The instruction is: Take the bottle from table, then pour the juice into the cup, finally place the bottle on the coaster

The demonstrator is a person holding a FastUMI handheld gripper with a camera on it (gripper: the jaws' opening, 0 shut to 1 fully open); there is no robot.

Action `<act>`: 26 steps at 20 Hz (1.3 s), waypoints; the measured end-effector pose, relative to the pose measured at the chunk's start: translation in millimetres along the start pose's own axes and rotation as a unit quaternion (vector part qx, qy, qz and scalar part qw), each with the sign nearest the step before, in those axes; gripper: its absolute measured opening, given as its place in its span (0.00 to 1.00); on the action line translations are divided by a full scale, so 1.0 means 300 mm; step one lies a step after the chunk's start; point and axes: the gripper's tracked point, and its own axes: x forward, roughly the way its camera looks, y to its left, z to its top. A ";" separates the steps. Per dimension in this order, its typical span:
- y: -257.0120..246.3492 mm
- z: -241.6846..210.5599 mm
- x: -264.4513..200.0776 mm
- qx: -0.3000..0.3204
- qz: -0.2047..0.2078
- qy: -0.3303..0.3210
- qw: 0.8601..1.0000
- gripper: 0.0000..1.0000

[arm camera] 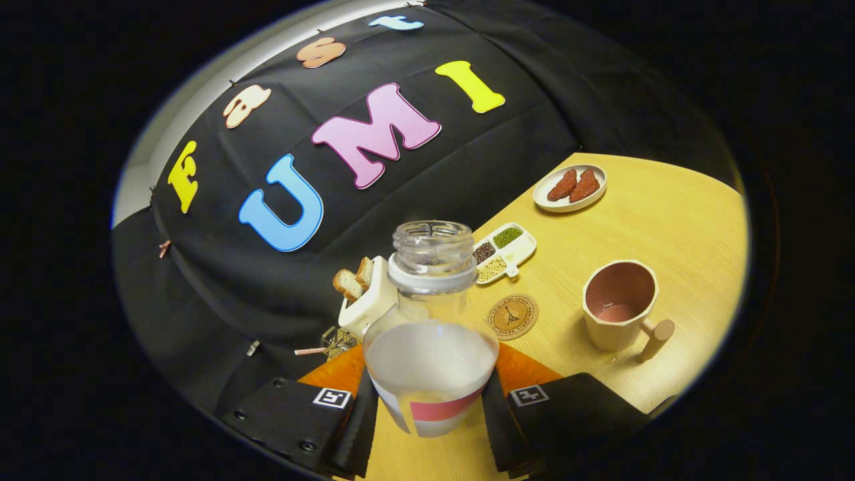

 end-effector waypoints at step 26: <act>-0.316 0.035 0.079 0.390 -0.009 0.050 0.919 0.71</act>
